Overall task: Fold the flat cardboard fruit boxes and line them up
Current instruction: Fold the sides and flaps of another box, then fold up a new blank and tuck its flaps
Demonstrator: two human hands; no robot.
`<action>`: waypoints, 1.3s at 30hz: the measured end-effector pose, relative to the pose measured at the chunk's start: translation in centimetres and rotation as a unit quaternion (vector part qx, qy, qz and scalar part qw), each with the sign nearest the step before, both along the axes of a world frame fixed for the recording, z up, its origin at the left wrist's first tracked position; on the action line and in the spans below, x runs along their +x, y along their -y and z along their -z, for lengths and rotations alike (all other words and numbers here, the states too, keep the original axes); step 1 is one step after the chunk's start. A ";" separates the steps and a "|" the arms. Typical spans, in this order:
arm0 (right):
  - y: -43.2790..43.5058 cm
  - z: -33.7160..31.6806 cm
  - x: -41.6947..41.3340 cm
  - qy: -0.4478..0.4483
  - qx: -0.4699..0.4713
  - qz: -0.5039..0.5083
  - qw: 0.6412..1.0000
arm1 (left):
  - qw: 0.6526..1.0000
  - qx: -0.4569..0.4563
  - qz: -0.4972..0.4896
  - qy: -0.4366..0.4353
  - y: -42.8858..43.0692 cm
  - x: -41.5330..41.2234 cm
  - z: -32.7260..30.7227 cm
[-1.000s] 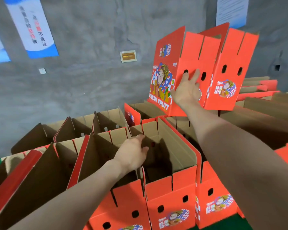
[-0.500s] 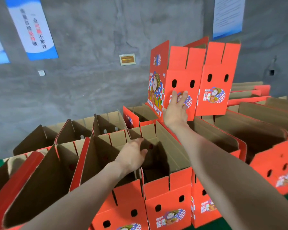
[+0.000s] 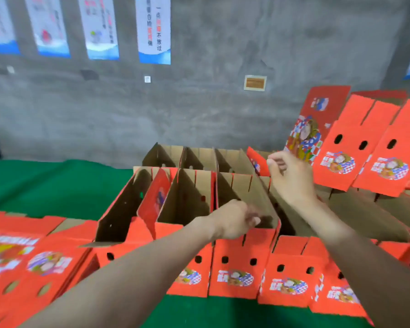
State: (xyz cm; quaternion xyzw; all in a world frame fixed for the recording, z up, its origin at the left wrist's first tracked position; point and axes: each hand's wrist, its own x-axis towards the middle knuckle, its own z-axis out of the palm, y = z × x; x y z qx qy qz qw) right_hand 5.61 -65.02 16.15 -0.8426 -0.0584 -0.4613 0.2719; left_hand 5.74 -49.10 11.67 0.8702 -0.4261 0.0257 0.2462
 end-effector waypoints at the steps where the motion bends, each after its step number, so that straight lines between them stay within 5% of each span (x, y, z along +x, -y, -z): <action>1: -1.7 0.2 -0.8 0.009 -0.014 -0.015 1.000 | 0.999 -0.043 -0.012 0.000 -2.3 -1.1 0.1; 6: -11.4 3.7 -4.7 -0.006 -0.089 -0.095 0.991 | 0.958 -0.243 -0.154 -0.019 -16.8 -5.2 4.4; 12: -22.4 9.0 -7.0 -0.099 -0.139 -0.151 0.974 | 0.836 -0.337 -0.432 -0.016 -33.7 -7.0 11.2; 17: -30.9 11.1 -7.7 -0.179 -0.132 -0.184 0.957 | 0.836 -0.166 -0.517 -0.077 -44.6 -5.2 15.6; 24: -38.6 15.8 -9.2 -0.324 -0.150 -0.195 0.914 | 0.865 0.205 -0.439 -0.129 -50.6 -5.2 20.2; 27: -39.2 18.8 -9.6 -0.435 -0.159 -0.143 0.875 | 0.887 0.169 -0.429 -0.026 -49.8 -8.5 21.0; 30: -39.6 21.2 -9.8 -0.558 -0.101 -0.090 0.818 | 0.904 0.016 -0.416 0.101 -50.4 -10.1 21.2; 35: -42.3 23.6 -10.2 -0.639 0.118 -0.070 0.757 | 0.877 0.173 -0.442 -0.077 -54.5 -9.7 22.4; 39: -44.4 24.1 -9.8 -0.557 0.339 -0.029 0.758 | 0.887 0.122 -0.439 -0.073 -54.7 -11.1 22.9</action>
